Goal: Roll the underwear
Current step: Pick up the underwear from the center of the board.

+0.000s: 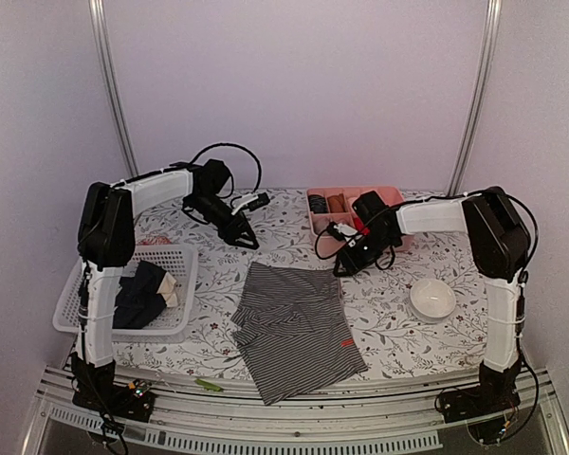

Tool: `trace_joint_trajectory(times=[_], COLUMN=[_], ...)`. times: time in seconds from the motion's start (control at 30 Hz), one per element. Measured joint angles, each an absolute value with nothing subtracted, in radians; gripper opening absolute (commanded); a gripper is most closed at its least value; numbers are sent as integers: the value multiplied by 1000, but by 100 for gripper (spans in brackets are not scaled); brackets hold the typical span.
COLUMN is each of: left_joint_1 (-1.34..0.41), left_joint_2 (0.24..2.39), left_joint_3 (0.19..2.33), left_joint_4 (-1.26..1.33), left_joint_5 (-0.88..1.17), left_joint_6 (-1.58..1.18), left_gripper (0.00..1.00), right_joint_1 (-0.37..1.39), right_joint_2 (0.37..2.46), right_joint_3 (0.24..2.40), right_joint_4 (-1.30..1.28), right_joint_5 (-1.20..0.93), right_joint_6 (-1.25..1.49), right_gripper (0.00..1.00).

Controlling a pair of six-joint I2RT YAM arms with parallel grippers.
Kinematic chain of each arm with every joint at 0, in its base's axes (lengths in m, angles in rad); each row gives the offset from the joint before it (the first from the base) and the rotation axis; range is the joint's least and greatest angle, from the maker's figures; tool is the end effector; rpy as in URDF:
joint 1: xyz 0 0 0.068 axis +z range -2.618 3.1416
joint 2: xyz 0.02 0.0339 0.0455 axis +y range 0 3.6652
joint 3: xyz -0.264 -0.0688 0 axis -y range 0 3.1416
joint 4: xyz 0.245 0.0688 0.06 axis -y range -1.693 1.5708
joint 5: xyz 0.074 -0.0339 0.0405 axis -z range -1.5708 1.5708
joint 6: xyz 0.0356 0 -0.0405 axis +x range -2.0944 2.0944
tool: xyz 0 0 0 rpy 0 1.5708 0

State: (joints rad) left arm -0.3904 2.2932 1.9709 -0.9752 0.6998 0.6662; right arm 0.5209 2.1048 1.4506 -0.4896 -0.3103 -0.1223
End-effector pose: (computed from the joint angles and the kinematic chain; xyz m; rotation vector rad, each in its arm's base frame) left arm 0.4289 -0.2013 0.1934 1.4447 2.2127 -0.9041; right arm 0.3675 0.2234 0.1411 -0.9526 2.5659 0.5368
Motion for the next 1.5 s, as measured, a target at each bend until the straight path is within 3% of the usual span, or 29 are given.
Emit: trace_joint_trajectory(times=[0.27,0.67,0.77,0.97,1.13,1.33,1.5], left_joint_1=[-382,-371,-379,-406,-419,-407,-372], left_joint_2=[2320,2458,2476,2512,2523,2540,2594], left_joint_3=[2012,2113,2116,2121,2122,2148,2349], left_joint_4=[-1008,-1063,-1078,-1105,-1135,-1145,-1121], left_joint_5=[690,609,601,618,657,677,668], left_joint_6=[670,660,659,659,661,642,608], left_gripper=[54,53,52,38,1,0,0], right_joint_1=[510,510,510,510,510,510,508], right_joint_2=[2152,2201,2201,2201,2199,2181,2131], right_joint_3=[1499,1546,1546,1546,1546,1545,1548], right_joint_4=[-481,-482,-483,-484,-486,-490,-476], right_joint_5=[-383,-458,-463,-463,-459,-440,-395], right_joint_6=[-187,-235,-238,-239,-233,-216,-192], right_gripper=[39,0,0,0,0,0,0])
